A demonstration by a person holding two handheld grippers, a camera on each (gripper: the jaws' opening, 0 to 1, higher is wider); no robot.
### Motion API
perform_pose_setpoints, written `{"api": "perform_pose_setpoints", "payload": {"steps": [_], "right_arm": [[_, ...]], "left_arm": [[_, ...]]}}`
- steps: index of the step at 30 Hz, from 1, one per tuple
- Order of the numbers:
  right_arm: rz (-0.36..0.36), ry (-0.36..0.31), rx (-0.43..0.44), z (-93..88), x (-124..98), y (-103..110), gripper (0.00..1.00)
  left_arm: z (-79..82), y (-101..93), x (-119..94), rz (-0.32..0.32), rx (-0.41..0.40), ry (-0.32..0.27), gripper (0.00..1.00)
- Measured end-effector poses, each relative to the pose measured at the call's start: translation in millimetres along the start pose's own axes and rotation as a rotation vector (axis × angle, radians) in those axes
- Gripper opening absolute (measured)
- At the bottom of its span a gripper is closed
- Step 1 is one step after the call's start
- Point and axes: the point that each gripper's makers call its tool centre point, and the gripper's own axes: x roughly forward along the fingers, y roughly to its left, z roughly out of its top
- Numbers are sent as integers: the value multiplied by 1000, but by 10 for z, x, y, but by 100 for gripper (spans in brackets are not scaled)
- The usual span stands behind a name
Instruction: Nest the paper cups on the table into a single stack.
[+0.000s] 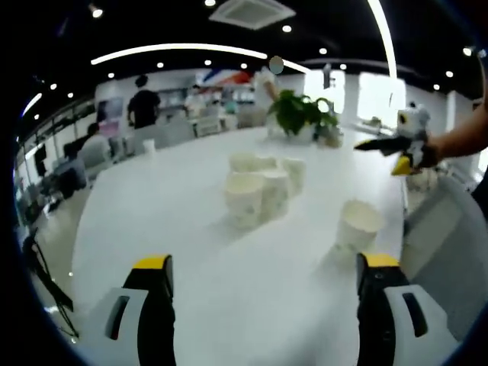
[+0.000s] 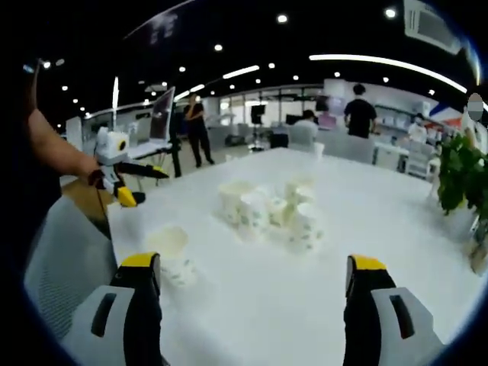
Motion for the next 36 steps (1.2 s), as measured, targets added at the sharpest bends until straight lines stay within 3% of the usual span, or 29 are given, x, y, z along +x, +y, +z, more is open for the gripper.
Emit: {"api": "perform_pose_setpoints", "payload": {"steps": [16,20,22,36], "right_arm": [[2,-5,21,20,41,61,100],[12,3,8,-19,32,126,100],[13,4,11,-31,31,153,100],[12,9,21,-118,-38,288,100]], "left_arm": [[276,98,421,-28,-32,-54,100],[267,96,468,-29,-23,-36,100],[202,172,484,-3,-45,3,100],[246,205,573,-15,-55,-16,100]]}}
